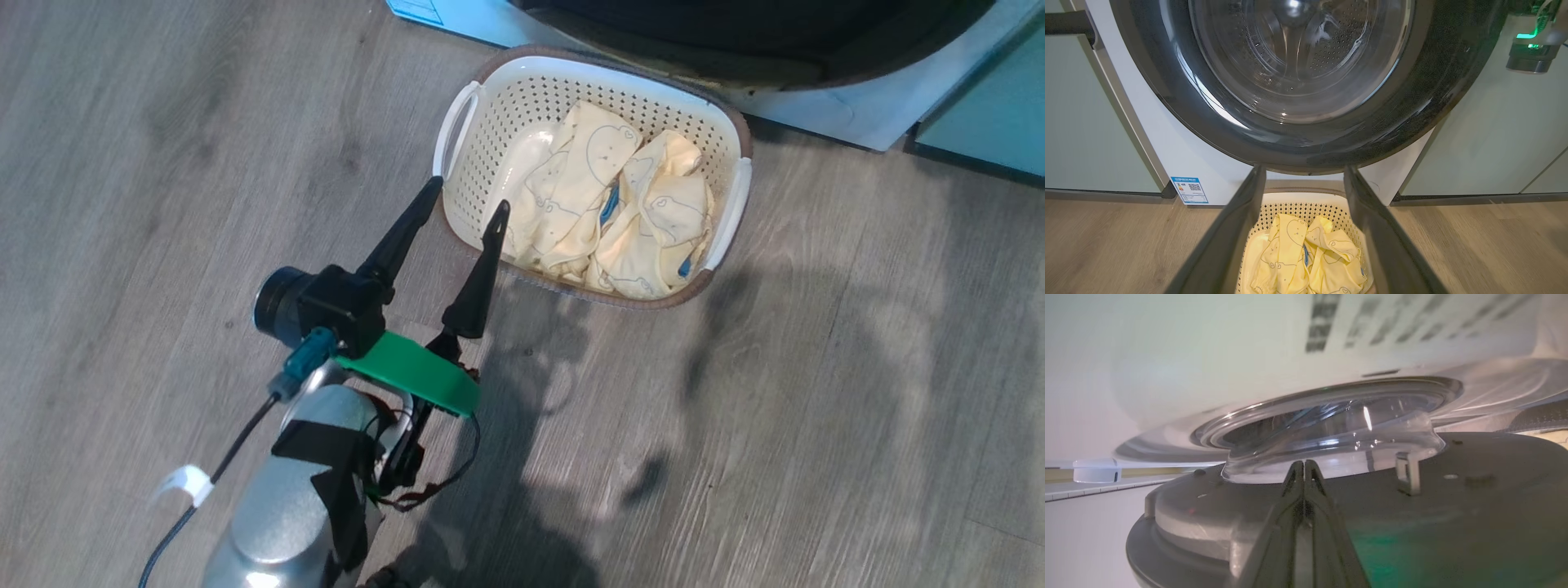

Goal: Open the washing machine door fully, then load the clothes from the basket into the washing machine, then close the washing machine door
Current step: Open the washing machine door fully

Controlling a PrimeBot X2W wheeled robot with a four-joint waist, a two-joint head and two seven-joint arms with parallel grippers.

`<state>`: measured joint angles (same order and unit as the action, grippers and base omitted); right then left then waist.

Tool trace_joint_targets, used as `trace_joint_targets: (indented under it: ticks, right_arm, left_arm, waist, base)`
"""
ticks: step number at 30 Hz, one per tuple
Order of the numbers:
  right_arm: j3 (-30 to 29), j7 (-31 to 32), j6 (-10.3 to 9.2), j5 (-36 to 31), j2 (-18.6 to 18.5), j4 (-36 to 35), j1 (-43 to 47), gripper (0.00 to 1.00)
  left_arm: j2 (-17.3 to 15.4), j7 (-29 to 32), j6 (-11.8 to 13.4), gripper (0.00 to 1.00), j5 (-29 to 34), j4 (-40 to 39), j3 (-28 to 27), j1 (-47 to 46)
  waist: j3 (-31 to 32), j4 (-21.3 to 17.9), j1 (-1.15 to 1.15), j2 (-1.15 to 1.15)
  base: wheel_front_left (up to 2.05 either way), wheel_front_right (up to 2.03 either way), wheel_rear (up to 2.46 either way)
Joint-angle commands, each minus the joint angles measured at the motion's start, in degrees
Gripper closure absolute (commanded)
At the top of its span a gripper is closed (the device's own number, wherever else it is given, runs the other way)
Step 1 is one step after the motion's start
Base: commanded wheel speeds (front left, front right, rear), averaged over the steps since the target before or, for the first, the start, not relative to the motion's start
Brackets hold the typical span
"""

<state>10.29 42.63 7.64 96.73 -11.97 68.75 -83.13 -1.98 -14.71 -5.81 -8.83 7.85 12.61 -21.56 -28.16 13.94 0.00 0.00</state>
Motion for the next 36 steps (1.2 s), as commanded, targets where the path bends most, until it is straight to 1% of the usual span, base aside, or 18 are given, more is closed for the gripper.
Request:
trace_joint_targets:
  ticks: [1, 7, 19, 27, 36]
  right_arm:
    - [0.53, 1.47, -0.15, 0.3, 2.71, -2.73, 0.66, 1.0]
    - [1.34, 5.35, -0.15, 0.45, 3.51, -5.92, 3.92, 1.0]
    - [2.65, 12.01, -0.15, 2.89, 6.39, -16.63, 16.26, 1.0]
    - [5.07, 14.07, -0.15, 4.53, 7.81, -23.13, 24.43, 1.0]
    - [8.82, 14.24, -0.15, 6.55, 8.62, -26.62, 30.77, 1.0]
  left_arm:
    - [-0.9, -0.29, 0.45, 0.0, 0.21, -1.67, -2.65, -1.3]
    - [-0.9, -0.29, 0.42, 0.0, 0.63, -1.57, -3.11, -1.02]
    - [-0.9, -0.29, 0.11, 0.0, 1.88, -0.53, -4.19, 1.34]
    - [-0.9, -0.29, -0.3, 0.0, 2.62, 0.33, -5.1, 3.52]
    - [-0.9, -0.29, -0.67, 0.0, 2.9, 1.29, -5.63, 5.48]
  waist:
    - [0.02, -0.22, 0.0, 0.0]
    - [0.71, -1.04, 0.0, 0.0]
    - [5.15, -3.25, 0.0, 0.0]
    - [8.5, -4.06, 0.0, 0.0]
    - [11.94, -3.82, 0.0, 0.0]
  base:
    - [0.0, 0.0, 0.0]
    - [0.0, 0.0, 0.0]
    - [0.0, 0.0, 0.0]
    - [0.0, 0.0, 0.0]
    - [0.0, 0.0, 0.0]
